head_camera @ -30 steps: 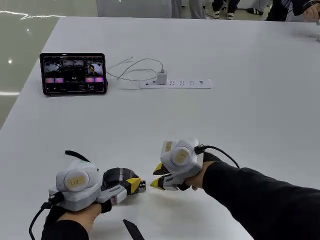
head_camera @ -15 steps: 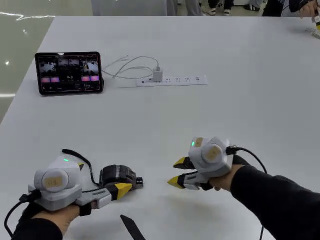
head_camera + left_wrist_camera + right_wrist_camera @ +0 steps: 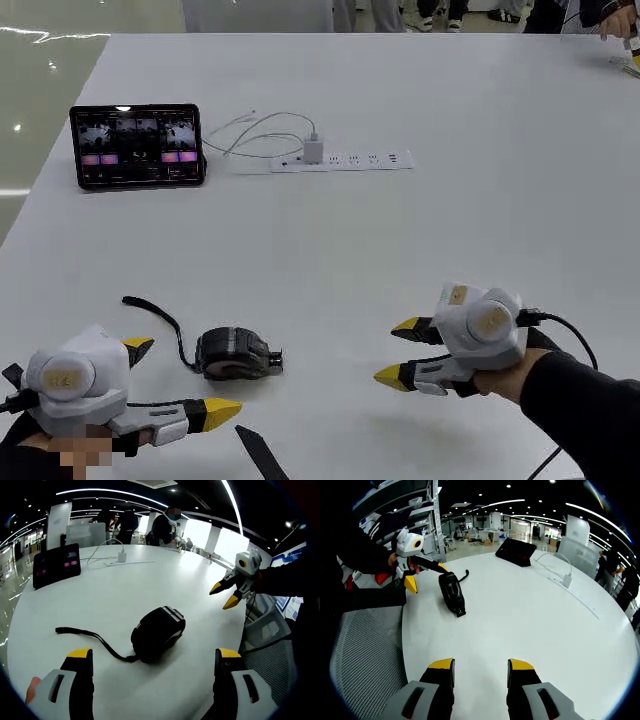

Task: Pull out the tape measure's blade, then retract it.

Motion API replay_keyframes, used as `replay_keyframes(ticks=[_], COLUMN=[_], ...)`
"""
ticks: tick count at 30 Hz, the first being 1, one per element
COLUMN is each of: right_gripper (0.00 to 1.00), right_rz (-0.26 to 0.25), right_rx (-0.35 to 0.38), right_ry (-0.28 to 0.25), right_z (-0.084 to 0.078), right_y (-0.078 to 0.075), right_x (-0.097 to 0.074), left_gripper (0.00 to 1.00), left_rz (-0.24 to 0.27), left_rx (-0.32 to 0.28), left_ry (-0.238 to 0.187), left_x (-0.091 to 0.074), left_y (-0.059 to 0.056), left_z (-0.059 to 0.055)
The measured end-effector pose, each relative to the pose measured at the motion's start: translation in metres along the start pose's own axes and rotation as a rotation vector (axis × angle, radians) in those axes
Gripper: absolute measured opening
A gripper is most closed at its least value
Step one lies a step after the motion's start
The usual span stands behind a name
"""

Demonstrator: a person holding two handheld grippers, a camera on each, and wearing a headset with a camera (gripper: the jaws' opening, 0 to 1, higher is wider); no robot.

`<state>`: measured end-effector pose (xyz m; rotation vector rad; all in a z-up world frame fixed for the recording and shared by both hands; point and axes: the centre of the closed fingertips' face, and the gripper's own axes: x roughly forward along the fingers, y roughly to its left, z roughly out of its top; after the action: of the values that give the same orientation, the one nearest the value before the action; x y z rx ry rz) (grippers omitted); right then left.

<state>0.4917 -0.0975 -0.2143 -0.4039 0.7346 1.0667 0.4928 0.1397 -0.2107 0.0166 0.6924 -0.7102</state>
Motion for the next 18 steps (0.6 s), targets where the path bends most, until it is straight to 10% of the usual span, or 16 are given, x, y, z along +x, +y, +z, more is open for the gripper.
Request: replay_keyframes(ticks=[18], right_gripper=[0.66], right_rz=[-0.067], right_rx=[0.096], right_ry=[-0.007], right_z=[-0.054], right_y=[-0.022], right_x=[-0.053], left_gripper=[0.99], left_rz=[0.007], left_rx=[0.018], left_ry=[0.027], left_x=[-0.03], left_y=[0.015], left_z=[0.0])
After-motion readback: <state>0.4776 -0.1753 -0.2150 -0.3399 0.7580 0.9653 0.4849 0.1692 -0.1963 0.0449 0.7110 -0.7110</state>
